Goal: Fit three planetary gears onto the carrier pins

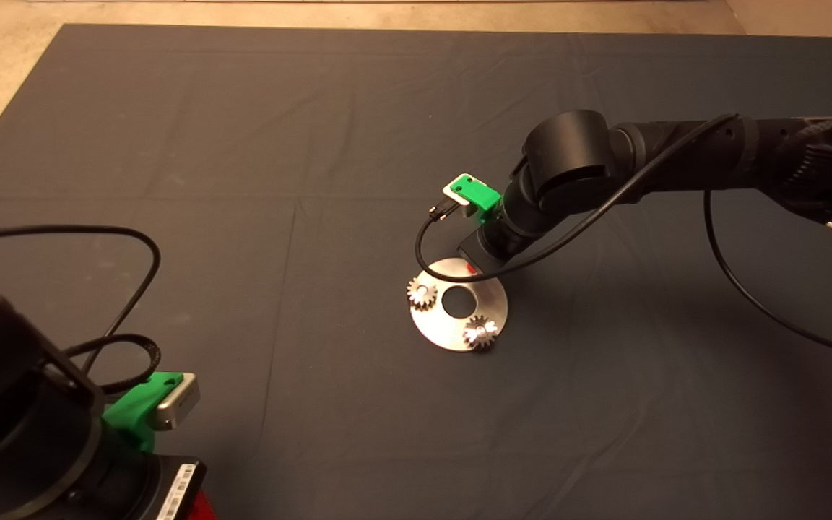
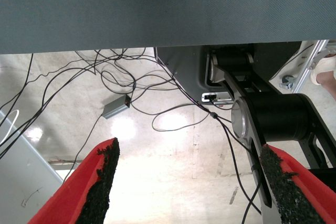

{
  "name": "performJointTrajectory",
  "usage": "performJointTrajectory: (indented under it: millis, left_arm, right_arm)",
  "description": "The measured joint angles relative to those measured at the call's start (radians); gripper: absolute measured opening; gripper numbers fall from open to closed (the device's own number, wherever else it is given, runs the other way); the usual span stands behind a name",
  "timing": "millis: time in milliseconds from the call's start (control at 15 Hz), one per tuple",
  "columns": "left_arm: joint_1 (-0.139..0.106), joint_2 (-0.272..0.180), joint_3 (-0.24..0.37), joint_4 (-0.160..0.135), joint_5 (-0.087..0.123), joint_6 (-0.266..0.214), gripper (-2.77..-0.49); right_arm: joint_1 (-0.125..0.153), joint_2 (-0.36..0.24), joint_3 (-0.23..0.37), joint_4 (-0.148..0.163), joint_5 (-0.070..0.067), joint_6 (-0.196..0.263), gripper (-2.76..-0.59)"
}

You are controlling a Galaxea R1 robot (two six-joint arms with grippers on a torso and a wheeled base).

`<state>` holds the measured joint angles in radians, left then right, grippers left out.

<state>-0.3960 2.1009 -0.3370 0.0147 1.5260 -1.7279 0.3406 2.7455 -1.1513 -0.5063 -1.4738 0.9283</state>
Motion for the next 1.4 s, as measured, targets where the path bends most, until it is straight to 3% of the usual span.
performJointTrajectory:
  millis: [1067, 1400]
  left_arm:
    - [0.0, 0.0, 0.0, 0.0, 0.0, 0.0, -1.37]
    - [0.0, 0.0, 0.0, 0.0, 0.0, 0.0, -1.37]
  right_arm:
    - [-0.003, 0.0, 0.001, -0.002, -0.003, 0.009, -2.29]
    - [-0.006, -0.001, 0.031, -0.002, -0.007, 0.02, -2.29]
